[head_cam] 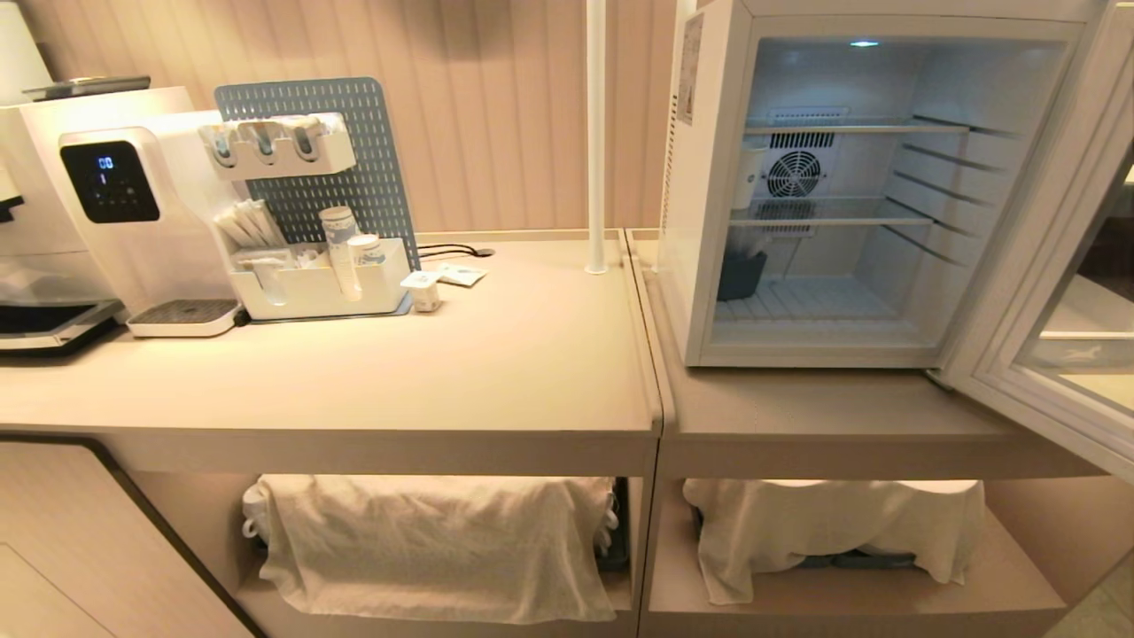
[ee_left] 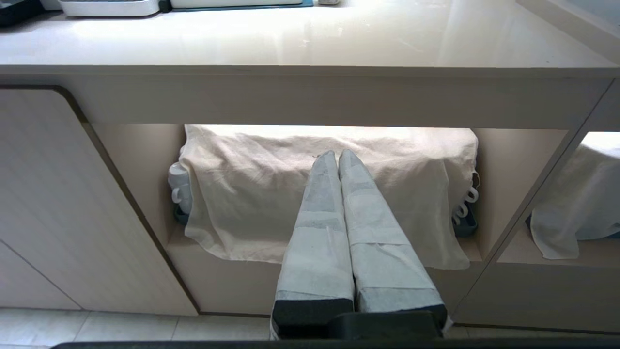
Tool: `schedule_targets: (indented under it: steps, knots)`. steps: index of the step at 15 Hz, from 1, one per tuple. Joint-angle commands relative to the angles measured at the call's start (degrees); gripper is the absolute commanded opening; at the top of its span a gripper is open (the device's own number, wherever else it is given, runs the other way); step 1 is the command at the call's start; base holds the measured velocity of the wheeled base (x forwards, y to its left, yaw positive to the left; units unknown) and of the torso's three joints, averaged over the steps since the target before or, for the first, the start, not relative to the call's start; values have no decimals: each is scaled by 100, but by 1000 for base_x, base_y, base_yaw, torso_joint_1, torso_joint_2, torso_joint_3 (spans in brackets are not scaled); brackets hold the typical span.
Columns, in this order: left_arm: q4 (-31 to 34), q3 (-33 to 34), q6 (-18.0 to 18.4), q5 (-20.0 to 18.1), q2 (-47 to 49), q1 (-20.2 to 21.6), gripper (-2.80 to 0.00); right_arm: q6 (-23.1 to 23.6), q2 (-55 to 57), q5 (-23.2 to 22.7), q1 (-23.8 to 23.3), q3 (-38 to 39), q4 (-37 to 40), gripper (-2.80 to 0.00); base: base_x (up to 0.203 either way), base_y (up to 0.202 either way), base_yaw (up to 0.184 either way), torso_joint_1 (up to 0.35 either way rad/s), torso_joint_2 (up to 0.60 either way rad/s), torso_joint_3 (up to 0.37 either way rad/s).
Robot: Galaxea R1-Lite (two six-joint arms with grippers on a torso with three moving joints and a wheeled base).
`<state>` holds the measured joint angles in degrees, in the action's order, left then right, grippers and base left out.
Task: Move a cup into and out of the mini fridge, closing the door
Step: Place the paper cup on the table
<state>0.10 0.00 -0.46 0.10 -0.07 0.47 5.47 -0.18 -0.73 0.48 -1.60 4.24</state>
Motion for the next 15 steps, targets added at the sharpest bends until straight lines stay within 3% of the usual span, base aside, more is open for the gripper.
schedule_targets:
  steps: [1,15]
  knots:
    - [-10,0,11,-10,7,-12,-280,6,9,-6,-4,1,-2,-280,-1,126,3,5,0,2]
    - [-27,0,-6,-10,-1,-3,-280,16,10,-8,-4,1,-2,-280,0,191,0,2,2,2]
